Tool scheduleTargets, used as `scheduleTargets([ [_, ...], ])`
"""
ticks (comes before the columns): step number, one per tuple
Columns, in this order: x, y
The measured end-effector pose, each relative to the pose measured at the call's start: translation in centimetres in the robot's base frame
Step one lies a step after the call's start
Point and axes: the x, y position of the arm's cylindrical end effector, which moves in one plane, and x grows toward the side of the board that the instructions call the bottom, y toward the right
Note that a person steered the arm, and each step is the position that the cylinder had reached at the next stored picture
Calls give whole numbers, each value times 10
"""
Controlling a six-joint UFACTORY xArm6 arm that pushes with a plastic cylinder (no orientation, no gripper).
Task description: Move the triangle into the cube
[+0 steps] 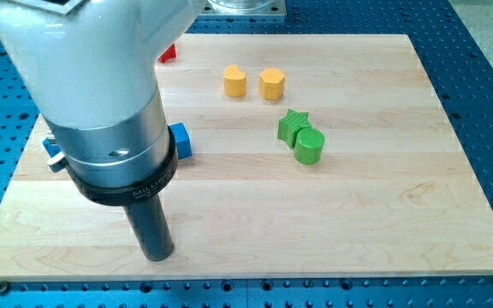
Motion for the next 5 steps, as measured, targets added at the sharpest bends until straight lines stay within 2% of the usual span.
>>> scheduleTargets([
  [1, 0, 0],
  [2, 2, -34],
  [3, 17, -92],
  [4, -57, -138],
  [5, -99, -201],
])
